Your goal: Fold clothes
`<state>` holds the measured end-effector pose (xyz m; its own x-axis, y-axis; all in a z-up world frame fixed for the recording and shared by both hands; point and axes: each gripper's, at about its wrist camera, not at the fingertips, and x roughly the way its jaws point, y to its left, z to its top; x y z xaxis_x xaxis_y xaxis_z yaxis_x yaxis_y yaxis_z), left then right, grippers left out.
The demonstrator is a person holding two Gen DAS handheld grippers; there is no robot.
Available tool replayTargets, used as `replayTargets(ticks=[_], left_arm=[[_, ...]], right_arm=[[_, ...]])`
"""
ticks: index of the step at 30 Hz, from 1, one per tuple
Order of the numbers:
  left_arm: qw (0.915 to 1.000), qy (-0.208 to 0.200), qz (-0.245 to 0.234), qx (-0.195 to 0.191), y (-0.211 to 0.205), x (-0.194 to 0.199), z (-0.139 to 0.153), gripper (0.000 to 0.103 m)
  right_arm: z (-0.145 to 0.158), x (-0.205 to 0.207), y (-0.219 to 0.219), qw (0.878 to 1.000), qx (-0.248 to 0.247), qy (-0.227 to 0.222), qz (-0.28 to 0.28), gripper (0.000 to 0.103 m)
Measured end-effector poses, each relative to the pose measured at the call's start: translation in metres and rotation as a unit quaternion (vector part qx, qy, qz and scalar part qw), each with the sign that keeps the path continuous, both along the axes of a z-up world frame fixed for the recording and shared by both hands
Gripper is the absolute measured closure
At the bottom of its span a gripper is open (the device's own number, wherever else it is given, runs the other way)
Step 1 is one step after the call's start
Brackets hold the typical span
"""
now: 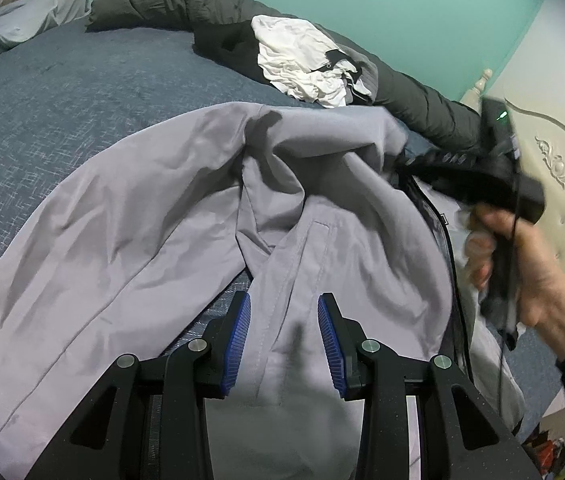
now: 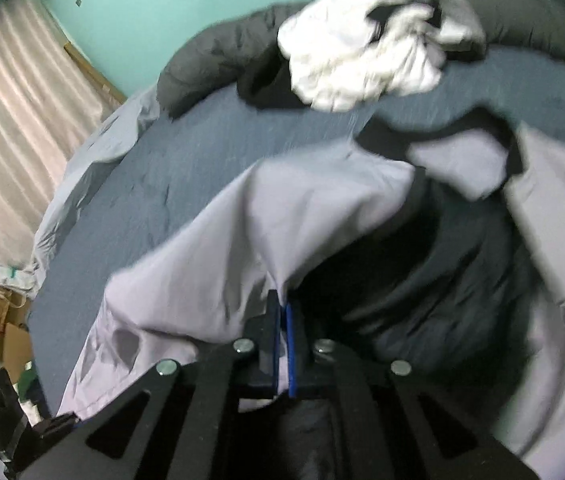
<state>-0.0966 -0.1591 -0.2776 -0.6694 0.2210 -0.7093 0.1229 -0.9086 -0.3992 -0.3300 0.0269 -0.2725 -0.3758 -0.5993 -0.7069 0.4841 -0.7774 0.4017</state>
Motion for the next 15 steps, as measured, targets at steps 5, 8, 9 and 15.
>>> replayTargets(ticks=[5,8,9,15], left_arm=[[1.0,0.001,-0.004,-0.006,0.002,0.001,0.0,0.065],[1.0,-0.004,-0.007,-0.004,0.002,0.001,-0.003,0.064],[0.9999,-0.005,-0.008,-0.003,0.003,0.001,-0.004,0.064],[0.9998,-0.014,-0.015,0.0,0.004,0.0,-0.008,0.064]], right_arm=[[0.04,-0.021,0.02,0.996,0.065,0.05,-0.031,0.101],[0.039,-0.038,0.031,0.99,0.12,0.052,-0.046,0.101],[0.037,-0.045,0.032,0.989,0.129,0.052,-0.053,0.101],[0.012,-0.076,0.036,0.981,0.171,0.05,-0.079,0.101]])
